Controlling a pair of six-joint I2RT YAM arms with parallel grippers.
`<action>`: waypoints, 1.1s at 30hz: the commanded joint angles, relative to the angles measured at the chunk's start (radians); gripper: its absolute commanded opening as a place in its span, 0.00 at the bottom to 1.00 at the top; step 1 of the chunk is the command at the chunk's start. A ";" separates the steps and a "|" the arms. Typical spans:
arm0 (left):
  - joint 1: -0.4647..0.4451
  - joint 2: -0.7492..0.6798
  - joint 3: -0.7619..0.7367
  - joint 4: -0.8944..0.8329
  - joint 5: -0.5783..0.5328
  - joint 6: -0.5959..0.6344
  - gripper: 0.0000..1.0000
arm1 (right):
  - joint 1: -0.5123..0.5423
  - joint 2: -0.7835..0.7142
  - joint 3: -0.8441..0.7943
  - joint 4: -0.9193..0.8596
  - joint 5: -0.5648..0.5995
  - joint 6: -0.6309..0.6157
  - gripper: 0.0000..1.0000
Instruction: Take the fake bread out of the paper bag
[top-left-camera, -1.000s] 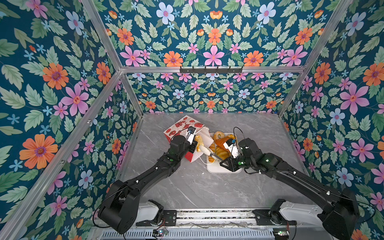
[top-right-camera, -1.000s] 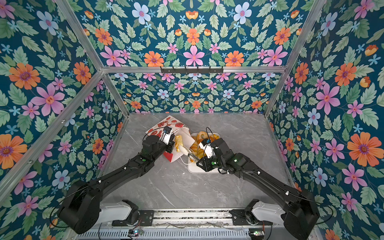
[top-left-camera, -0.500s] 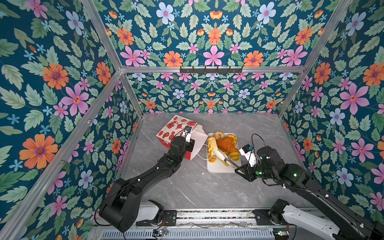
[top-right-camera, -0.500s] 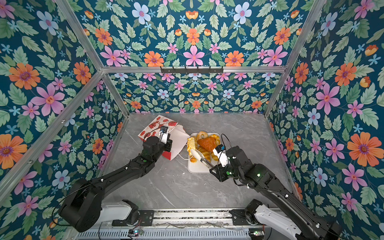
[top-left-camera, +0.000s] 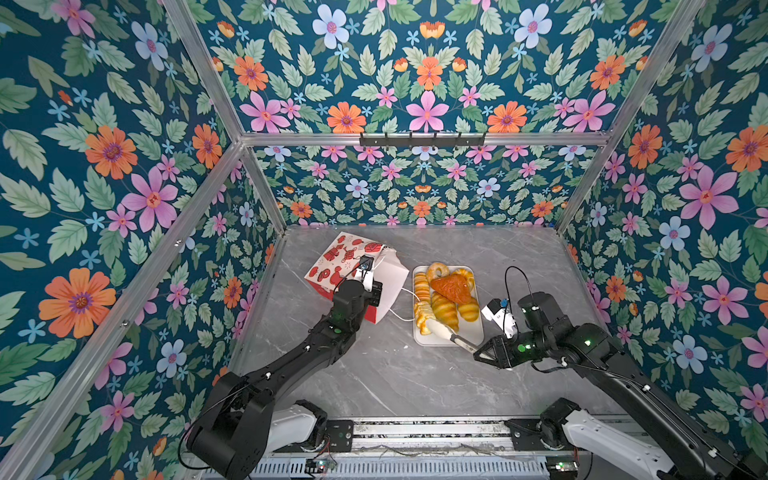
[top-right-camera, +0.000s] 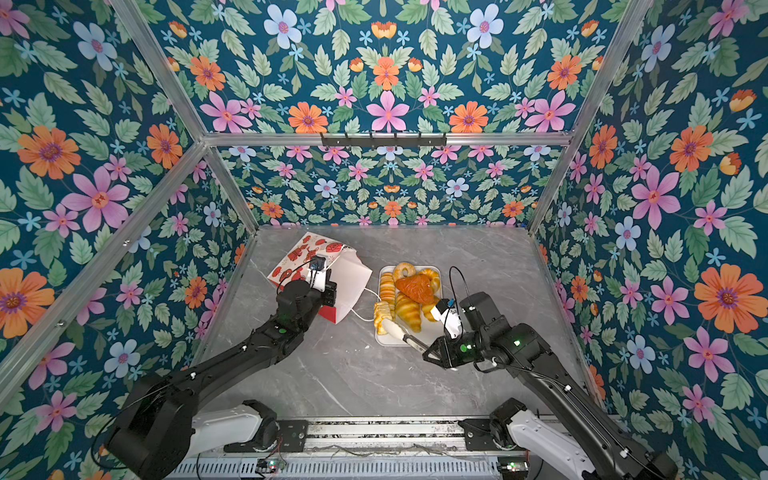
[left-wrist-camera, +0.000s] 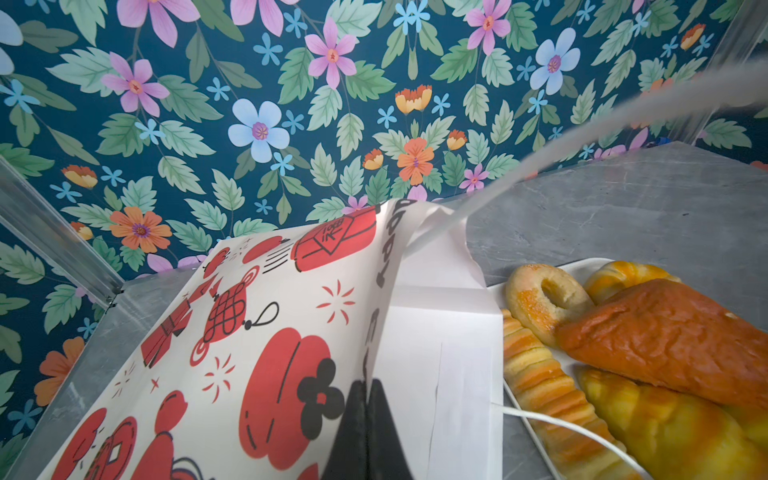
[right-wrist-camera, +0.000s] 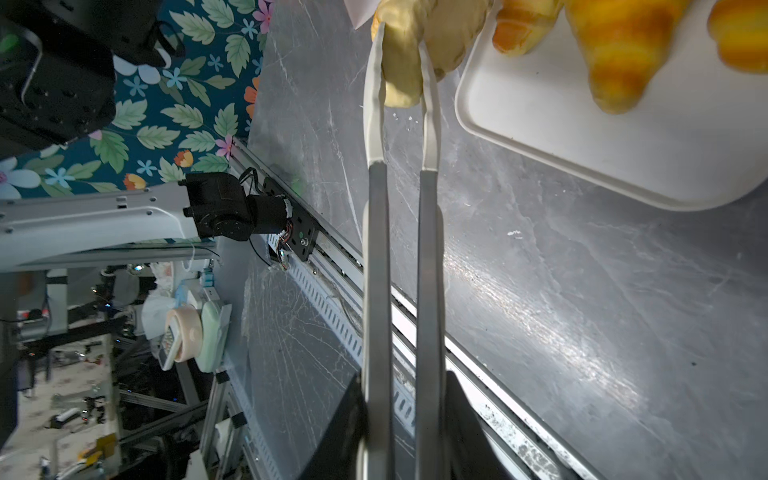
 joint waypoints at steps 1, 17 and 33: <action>0.011 -0.015 -0.008 0.048 -0.010 -0.002 0.00 | -0.057 -0.013 -0.027 0.018 -0.181 0.030 0.11; 0.055 -0.002 -0.032 0.106 0.015 -0.019 0.00 | -0.133 0.022 -0.123 0.005 -0.292 0.064 0.11; 0.089 0.046 -0.040 0.141 0.060 -0.043 0.00 | -0.261 0.110 -0.092 -0.098 -0.160 0.048 0.24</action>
